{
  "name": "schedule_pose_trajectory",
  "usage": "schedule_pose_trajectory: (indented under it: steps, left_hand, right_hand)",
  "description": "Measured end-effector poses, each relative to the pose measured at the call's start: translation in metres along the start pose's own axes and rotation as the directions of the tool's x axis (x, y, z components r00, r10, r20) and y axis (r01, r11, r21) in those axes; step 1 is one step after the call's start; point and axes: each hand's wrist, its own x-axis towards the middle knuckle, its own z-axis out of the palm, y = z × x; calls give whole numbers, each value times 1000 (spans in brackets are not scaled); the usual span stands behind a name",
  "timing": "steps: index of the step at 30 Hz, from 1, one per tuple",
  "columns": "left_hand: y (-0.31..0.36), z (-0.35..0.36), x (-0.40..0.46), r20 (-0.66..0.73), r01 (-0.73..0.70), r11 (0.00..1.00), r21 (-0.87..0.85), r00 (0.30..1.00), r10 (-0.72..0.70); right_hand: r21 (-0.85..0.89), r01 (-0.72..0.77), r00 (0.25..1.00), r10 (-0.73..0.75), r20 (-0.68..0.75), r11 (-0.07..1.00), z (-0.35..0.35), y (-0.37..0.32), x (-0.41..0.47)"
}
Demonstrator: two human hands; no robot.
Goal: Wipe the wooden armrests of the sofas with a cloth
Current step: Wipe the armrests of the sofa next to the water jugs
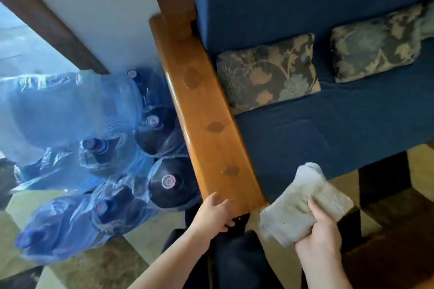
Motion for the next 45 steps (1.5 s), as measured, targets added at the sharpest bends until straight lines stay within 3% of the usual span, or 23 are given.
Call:
schedule_pose_trajectory:
  steps: [3,6,8,11,14,17,18,21,24,27,32,34,36,38,39,40,41,42,43,44,45]
  left_hand:
    - [-14,-24,38,-164,-80,985,151,981,105]
    - [-20,-38,74,-284,-139,965,224,937,201]
    - [-24,-42,100,-308,-146,981,129,934,179]
    - [-28,-43,120,-304,-166,986,-8,940,156]
    - [-34,-47,132,-288,-177,974,-141,949,131]
    - [-40,-50,135,-257,-165,960,-227,961,104]
    - [-41,-50,134,-246,-162,952,-259,964,97]
    - [-42,-54,133,-218,-146,929,-339,973,73]
    - [-38,-61,133,-175,-103,913,-395,984,35]
    - [-41,-68,133,-229,-102,938,-330,973,25]
    - [-38,-73,123,-341,-150,964,-219,938,68]
    - [-39,-68,122,-355,-178,984,15,919,172]
    - [-40,-61,122,-343,-208,960,187,902,262]
    - [-40,-58,122,-354,-215,949,231,890,288]
    - [-40,-57,121,-364,-214,950,227,886,287]
    - [-40,-56,120,-369,-222,952,212,884,289]
    - [-40,-54,118,-369,-236,952,197,882,295]
    - [-41,-50,116,-367,-245,950,193,880,302]
    - [-41,-46,114,-367,-249,947,202,877,309]
    - [-42,-43,114,-373,-249,945,213,873,314]
    - [-43,-41,114,-383,-244,945,216,869,312]
  right_hand:
    - [-254,159,984,-174,-38,954,12,12,17]
    - [-507,190,968,-248,-48,841,38,49,49]
    - [-632,283,950,-300,83,721,54,87,75]
    - [-709,490,857,-430,285,507,61,125,99]
    - [-731,544,828,-404,389,412,61,141,115]
    - [-706,706,625,-521,581,60,67,157,120]
    - [-711,702,589,-528,612,-41,73,163,120]
    - [-734,619,574,-478,666,-279,84,180,119]
    - [-606,620,540,-290,790,-498,85,185,114]
    - [-304,723,358,-39,933,-620,74,191,116]
    - [166,833,20,328,945,-528,39,164,139]
    - [286,840,-79,416,906,-462,26,144,154]
    - [354,824,-127,465,876,-442,14,117,170]
    - [264,822,-43,407,913,-505,3,93,182]
    - [98,841,70,285,956,-533,-1,90,183]
    - [-151,844,233,99,967,-514,-1,93,178]
    - [-448,801,436,-126,891,-399,3,103,171]
    - [-700,687,630,-320,707,-196,13,116,162]
    - [-838,545,755,-439,487,7,26,126,153]
    - [-887,445,797,-507,330,123,39,133,146]
    - [-895,419,789,-549,275,154,48,136,140]
